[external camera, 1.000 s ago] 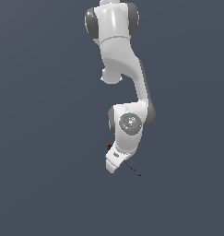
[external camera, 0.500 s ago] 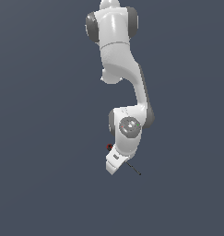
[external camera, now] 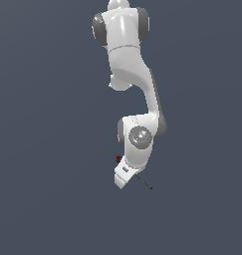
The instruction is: Pick up the object and move it to a goal position.
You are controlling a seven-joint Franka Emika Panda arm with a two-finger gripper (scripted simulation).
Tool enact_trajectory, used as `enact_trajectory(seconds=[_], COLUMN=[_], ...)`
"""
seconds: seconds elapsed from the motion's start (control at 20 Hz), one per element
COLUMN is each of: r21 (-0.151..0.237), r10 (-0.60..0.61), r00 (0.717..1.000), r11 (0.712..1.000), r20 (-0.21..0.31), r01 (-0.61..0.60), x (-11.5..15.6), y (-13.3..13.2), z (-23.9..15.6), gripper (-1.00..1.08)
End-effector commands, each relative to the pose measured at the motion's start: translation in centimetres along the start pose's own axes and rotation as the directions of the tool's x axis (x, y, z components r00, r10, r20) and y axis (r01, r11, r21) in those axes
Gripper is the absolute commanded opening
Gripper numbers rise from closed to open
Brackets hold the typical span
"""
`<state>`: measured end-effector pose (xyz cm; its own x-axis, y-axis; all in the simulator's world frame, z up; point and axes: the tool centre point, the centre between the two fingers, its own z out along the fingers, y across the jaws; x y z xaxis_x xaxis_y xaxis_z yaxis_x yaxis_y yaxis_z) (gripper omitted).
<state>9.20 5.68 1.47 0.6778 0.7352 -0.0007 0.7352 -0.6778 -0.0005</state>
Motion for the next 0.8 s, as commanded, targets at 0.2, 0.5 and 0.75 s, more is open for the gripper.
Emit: enact_trajectory(seconds=[0.2,0.5,0.75], r21=[0.000,-0.001,-0.001], r10=[0.000,0.000,0.000], r00=[1.000,1.000,1.000], r11=[1.000,1.000,1.000], r20=[0.000,0.000,0.001], r01=[0.000,0.000,0.000], x=[-0.6,-2.1,-4.1], y=[0.1,0.4,0.8], z=[-1.0,-3.6,-7.1], gripper=[-1.00,-1.00,-1.00])
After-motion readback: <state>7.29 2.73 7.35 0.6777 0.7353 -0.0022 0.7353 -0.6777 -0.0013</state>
